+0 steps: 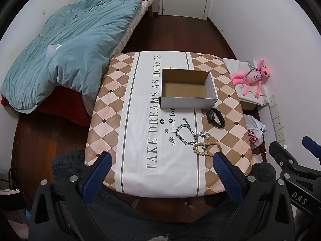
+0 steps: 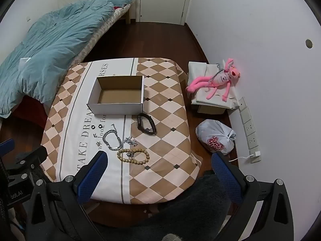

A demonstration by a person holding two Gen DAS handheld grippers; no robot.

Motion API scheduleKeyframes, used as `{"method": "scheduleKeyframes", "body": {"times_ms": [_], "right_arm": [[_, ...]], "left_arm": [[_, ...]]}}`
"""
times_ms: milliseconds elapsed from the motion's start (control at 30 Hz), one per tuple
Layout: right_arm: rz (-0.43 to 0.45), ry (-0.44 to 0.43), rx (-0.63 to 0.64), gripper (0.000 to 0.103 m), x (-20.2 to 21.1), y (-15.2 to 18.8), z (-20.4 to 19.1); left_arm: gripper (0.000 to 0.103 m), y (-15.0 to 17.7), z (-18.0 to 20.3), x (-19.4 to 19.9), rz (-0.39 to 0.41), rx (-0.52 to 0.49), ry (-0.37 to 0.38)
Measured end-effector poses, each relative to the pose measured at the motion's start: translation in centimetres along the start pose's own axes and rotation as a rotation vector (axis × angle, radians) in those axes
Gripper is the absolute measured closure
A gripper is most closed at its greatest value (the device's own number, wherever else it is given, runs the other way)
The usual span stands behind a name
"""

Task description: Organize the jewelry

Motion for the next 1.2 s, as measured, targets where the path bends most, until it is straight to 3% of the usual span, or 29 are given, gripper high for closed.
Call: {"method": "scheduleKeyframes", "body": {"times_ms": [1200], "right_arm": [[0.007,-0.005,-0.004,0.000,0.47,-0.12,-0.11]], "left_arm": [[0.000,-0.52,0.21,0.29,0.000,-0.001,0.002]]}}
Point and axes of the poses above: each gripper's, at about its wrist camera, not at the fingertips, and x roughly against the way its jaws point, z to its right, y to its underside, the point moved 7 cm from there along -x, roughly the way its jaws point, and after that the axes turned 2 degrees about y, right-handed, at the moved point
